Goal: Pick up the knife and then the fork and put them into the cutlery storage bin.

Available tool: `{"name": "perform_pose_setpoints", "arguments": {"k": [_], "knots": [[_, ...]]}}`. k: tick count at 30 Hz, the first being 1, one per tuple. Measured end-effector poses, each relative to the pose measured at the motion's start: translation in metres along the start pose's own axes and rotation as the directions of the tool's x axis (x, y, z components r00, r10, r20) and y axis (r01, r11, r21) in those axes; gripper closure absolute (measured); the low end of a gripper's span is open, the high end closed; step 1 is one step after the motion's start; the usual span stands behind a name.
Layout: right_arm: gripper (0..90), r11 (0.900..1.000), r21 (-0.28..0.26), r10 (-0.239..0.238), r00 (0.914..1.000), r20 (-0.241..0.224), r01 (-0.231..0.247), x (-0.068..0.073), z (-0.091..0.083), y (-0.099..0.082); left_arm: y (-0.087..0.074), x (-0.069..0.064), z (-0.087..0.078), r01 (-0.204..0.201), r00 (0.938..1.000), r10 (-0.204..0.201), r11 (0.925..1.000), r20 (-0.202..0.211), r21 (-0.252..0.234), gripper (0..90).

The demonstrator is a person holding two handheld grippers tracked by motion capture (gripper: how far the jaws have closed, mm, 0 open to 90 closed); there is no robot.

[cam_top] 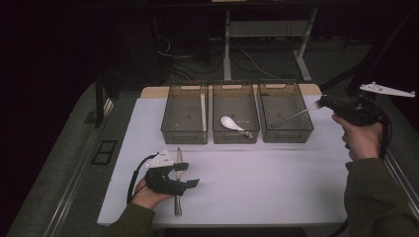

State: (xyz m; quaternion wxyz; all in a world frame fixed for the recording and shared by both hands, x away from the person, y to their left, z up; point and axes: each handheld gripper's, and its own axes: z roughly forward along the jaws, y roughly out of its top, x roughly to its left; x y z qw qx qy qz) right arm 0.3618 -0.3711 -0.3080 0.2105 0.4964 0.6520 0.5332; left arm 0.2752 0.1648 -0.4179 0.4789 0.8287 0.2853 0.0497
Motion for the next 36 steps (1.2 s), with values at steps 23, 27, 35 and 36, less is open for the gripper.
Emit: {"name": "perform_pose_setpoints", "arguments": {"k": [23, 27, 35, 36], "knots": [[87.7, 0.9529, 0.303, -0.027, 0.9991, 0.032, 0.016, -0.027, 0.081, -0.008, 0.0, 0.0, 0.005, -0.01, 0.9999, 0.01, 0.9997, 0.014, 0.02, 19.3], [87.7, 0.9481, 0.318, -0.012, 0.9998, 0.015, 0.007, -0.028, 0.09, -0.01, 0.0, 0.0, 0.005, -0.01, 0.9998, 0.009, 0.9998, 0.019, 0.019, 19.3], [45.1, 0.9541, 0.293, -0.106, 0.9847, 0.138, 0.062, -0.025, 0.124, 0.003, 0.0, 0.001, 0.004, -0.008, 0.9997, 0.008, 0.9999, 0.023, 0.012, 18.9], [43.8, 0.9554, 0.286, -0.115, 0.9838, 0.137, 0.072, -0.025, 0.126, 0.005, 0.0, 0.001, 0.004, -0.01, 0.9997, 0.01, 0.9999, 0.023, 0.013, 18.7]]}}
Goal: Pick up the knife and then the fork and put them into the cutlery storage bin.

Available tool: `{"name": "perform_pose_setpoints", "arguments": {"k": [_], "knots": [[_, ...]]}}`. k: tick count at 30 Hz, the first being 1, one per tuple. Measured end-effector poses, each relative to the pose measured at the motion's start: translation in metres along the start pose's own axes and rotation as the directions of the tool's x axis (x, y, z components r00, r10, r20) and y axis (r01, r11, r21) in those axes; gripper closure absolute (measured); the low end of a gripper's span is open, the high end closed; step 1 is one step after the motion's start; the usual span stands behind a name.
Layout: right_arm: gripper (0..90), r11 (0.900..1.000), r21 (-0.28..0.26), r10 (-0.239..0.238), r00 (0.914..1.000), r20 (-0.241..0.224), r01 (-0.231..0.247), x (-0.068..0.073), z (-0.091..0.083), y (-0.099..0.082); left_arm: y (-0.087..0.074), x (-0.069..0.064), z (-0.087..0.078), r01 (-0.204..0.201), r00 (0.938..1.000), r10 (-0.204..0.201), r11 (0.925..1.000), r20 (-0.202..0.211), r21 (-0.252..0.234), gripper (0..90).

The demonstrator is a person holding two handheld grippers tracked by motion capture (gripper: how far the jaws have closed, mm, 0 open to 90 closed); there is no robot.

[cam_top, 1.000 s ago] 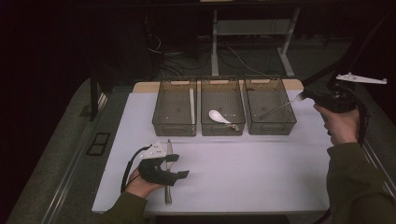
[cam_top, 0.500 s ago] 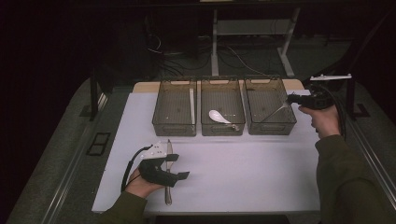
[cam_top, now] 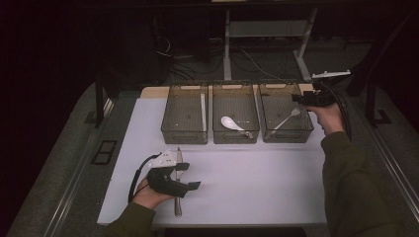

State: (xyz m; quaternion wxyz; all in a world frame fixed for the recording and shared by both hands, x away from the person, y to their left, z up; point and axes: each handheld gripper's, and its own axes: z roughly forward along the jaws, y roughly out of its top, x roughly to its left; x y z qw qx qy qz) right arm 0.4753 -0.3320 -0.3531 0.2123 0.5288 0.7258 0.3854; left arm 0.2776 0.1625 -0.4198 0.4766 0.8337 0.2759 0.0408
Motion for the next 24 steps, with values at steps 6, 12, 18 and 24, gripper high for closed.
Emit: {"name": "perform_pose_setpoints", "arguments": {"k": [6, 12, 18, 24], "knots": [[37.1, 0.9996, -0.025, -0.009, 1.0, -0.003, 0.009, 0.003, 0.0, 0.003, 0.0, 0.001, -0.001, -0.002, 1.0, 0.002, 1.0, 0.001, -0.004, 18.2], [33.5, 0.9995, -0.029, 0.008, 0.9982, -0.059, -0.01, 0.005, -0.005, -0.004, 0.0, 0.001, 0.0, -0.006, 1.0, 0.006, 1.0, -0.005, -0.002, 17.1], [30.7, 0.9994, -0.024, -0.028, 0.9933, -0.112, 0.026, 0.015, -0.016, -0.015, 0.0, 0.001, 0.0, -0.007, 0.9999, 0.007, 1.0, -0.012, -0.005, 16.3], [28.7, 0.9979, -0.049, -0.049, 0.986, -0.159, 0.041, 0.025, -0.031, -0.028, -0.001, 0.001, 0.0, -0.009, 0.9998, 0.009, 0.9999, -0.02, -0.005, 15.4]]}}
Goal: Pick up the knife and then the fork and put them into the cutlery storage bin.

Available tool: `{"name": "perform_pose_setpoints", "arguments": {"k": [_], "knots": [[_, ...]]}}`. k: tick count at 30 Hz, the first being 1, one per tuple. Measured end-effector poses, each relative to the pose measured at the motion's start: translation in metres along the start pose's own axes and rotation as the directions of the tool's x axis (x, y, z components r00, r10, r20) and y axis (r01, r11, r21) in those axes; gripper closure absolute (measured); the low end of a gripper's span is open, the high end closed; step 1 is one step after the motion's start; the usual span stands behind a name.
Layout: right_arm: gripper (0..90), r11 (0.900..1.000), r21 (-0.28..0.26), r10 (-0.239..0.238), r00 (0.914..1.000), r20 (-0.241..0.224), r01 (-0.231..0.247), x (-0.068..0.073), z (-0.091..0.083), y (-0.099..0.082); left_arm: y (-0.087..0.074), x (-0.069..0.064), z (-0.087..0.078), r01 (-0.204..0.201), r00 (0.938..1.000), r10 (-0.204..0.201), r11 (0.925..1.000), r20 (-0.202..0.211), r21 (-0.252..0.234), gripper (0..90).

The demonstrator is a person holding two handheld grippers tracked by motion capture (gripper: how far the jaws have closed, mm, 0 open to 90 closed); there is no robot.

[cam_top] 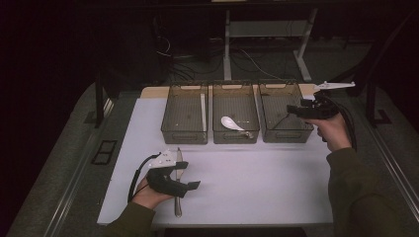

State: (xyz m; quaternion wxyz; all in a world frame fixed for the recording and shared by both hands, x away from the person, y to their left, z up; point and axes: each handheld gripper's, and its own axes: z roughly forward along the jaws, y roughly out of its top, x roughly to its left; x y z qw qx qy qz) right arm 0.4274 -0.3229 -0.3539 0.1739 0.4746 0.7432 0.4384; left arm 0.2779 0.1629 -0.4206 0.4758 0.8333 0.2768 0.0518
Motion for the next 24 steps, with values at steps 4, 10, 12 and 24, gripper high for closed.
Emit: {"name": "perform_pose_setpoints", "arguments": {"k": [4, 10, 12, 24], "knots": [[27.8, 0.9999, -0.006, -0.009, 0.9997, -0.023, 0.009, 0.011, -0.009, -0.011, 0.0, 0.0, -0.001, 0.004, 0.9999, -0.004, 1.0, -0.013, 0.001, 15.5], [26.5, 0.9994, -0.015, -0.033, 0.9989, -0.034, 0.033, 0.028, -0.022, -0.038, 0.0, 0.003, -0.002, 0.002, 0.9993, -0.001, 1.0, -0.037, 0.006, 17.6], [26.1, 0.9992, -0.014, -0.039, 0.9984, -0.041, 0.038, 0.033, -0.026, -0.048, 0.0, 0.005, -0.002, 0.0, 0.9986, 0.0, 0.9999, -0.053, 0.01, 19.0], [19.9, 0.9977, 0.0, -0.068, 0.9951, -0.072, 0.068, 0.071, -0.042, -0.102, 0.005, 0.027, -0.01, 0.019, 0.9842, -0.017, 0.9998, -0.176, 0.009, 50.0]]}}
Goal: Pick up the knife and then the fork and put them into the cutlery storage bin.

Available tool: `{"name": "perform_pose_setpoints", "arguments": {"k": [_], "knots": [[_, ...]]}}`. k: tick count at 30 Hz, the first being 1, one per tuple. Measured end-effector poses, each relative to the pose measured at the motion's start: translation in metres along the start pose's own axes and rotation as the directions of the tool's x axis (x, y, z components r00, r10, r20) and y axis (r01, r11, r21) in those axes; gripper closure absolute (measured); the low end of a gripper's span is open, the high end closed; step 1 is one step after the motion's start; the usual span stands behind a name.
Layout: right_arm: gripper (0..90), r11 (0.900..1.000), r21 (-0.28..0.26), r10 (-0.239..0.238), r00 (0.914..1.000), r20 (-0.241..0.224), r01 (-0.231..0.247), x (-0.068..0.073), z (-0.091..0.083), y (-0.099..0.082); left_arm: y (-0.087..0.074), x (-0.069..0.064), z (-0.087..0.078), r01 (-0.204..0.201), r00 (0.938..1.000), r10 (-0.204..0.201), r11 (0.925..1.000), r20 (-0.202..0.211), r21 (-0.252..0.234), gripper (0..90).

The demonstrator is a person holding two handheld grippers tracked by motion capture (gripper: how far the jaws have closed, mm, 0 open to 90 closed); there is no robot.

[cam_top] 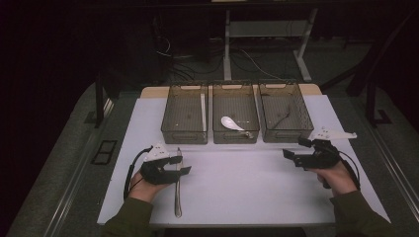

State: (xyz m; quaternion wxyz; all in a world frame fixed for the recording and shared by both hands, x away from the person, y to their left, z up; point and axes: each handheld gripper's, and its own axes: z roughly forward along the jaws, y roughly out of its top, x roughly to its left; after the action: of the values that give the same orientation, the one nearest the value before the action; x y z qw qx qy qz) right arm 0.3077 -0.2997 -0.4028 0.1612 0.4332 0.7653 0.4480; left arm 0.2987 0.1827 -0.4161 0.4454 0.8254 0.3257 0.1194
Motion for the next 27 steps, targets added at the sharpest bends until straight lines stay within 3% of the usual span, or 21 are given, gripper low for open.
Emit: {"name": "perform_pose_setpoints", "arguments": {"k": [4, 9, 13, 16, 18, 22, 27], "knots": [[18.7, 0.9997, 0.015, -0.019, 0.9996, -0.02, 0.02, 0.013, -0.001, -0.019, 0.004, 0.014, 0.002, 0.039, 0.9958, -0.038, 0.9992, -0.083, 0.008, 67.8], [18.7, 0.9995, 0.03, -0.004, 0.9986, -0.052, 0.006, 0.027, -0.002, -0.039, 0.007, 0.032, 0.01, 0.054, 0.9867, -0.046, 0.9973, -0.156, 0.049, 88.6], [18.7, 0.9979, 0.043, -0.045, 0.9969, -0.064, 0.048, 0.035, -0.006, -0.048, 0.008, 0.046, 0.023, 0.073, 0.9824, -0.059, 0.9943, -0.177, 0.077, 88.7], [18.7, 0.9982, 0.039, -0.042, 0.9968, -0.069, 0.044, 0.035, -0.008, -0.051, 0.008, 0.053, 0.035, 0.077, 0.9779, -0.052, 0.9896, -0.202, 0.121, 88.7], [18.6, 0.9981, 0.04, -0.044, 0.9966, -0.07, 0.047, 0.036, -0.009, -0.051, 0.006, 0.057, 0.041, 0.088, 0.9717, -0.054, 0.9864, -0.23, 0.139, 88.7], [18.6, 0.9982, 0.034, -0.046, 0.9964, -0.071, 0.049, 0.035, -0.009, -0.051, 0.004, 0.064, 0.047, 0.105, 0.9637, -0.063, 0.9824, -0.26, 0.154, 88.7], [18.6, 0.9985, 0.03, -0.044, 0.9965, -0.072, 0.046, 0.034, -0.009, -0.05, 0.004, 0.066, 0.051, 0.112, 0.9662, -0.074, 0.9832, -0.247, 0.144, 88.7]]}}
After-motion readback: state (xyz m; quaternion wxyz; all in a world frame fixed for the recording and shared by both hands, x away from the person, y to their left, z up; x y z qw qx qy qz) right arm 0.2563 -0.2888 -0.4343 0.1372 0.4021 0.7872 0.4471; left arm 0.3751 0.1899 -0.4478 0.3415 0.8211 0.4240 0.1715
